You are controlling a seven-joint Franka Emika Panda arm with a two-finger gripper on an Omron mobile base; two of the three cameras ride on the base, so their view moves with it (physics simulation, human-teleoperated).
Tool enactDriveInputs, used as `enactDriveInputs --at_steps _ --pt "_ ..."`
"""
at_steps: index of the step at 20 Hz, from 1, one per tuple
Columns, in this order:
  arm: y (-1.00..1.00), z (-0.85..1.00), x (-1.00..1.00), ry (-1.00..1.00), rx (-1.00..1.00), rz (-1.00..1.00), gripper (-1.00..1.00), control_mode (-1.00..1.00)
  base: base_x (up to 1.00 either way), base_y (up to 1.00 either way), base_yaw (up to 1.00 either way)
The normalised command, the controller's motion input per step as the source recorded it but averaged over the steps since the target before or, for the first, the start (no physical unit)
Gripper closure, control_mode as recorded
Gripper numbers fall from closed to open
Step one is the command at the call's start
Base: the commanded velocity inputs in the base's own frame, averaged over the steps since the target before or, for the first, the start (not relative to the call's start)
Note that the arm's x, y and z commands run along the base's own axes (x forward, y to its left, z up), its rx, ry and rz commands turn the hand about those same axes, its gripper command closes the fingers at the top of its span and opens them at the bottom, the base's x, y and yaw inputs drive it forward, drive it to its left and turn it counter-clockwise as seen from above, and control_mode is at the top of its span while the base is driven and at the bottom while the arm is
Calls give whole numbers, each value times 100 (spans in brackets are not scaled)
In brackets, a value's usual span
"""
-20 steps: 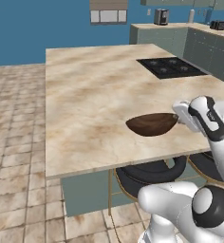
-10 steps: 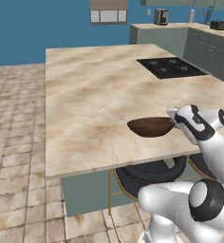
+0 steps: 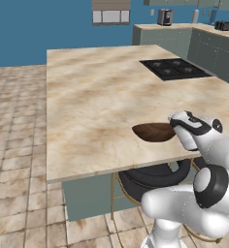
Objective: Pick up the bowls from the cabinet and place each bowl in front of a stool on the dining counter.
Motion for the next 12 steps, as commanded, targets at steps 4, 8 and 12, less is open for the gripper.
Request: enactDriveInputs --at_steps 4,8,12 --pt "-23 -26 25 0 0 -5 100 -100 0 0 0" --pt "-12 -29 24 0 0 -5 100 -100 0 0 0" --pt "0 -32 21 0 0 -4 100 -100 0 0 0"
